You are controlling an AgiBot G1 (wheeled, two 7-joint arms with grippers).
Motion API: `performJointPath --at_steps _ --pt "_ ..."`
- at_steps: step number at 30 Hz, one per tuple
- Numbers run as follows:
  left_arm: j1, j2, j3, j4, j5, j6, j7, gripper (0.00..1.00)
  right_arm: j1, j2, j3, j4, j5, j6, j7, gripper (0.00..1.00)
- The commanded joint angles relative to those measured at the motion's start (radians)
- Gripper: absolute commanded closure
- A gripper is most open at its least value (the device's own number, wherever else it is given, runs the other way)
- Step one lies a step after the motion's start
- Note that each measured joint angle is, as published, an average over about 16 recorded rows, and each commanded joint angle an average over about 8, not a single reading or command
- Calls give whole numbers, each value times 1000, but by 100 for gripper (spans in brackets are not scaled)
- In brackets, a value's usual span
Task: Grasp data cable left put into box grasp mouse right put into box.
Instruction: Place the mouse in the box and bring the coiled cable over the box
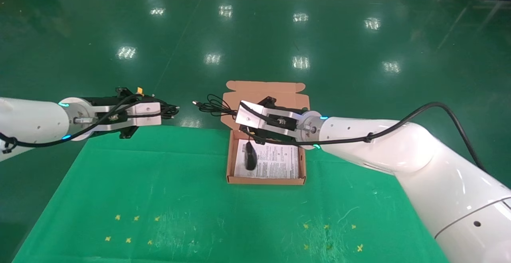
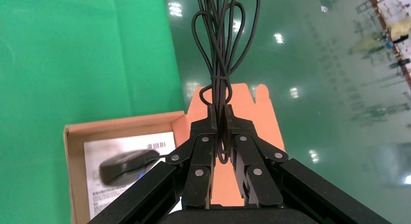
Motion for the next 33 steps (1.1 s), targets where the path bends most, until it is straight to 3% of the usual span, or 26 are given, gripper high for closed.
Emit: performJointPath --at_steps 1,7,8,14,16,26,33 --pt "1 -1 0 -4 2 2 -3 100 -7 -5 7 -18 26 6 -15 100" --pt "2 -1 0 -6 4 3 -6 100 -12 -6 9 -111 59 13 -60 98" --pt "2 -1 0 -7 4 3 -6 100 -11 -7 8 -127 63 14 -68 90" --pt "2 -1 0 -7 5 4 -6 100 -8 -12 7 -194 83 12 -105 15" --pt "3 -1 1 -8 5 5 -6 100 -8 -12 7 -201 86 10 -109 0" --pt "32 22 14 -21 3 -6 -4 100 -17 10 2 -178 97 8 -101 0" --pt "71 91 36 5 29 -66 -8 100 -22 74 9 -104 97 13 -83 0"
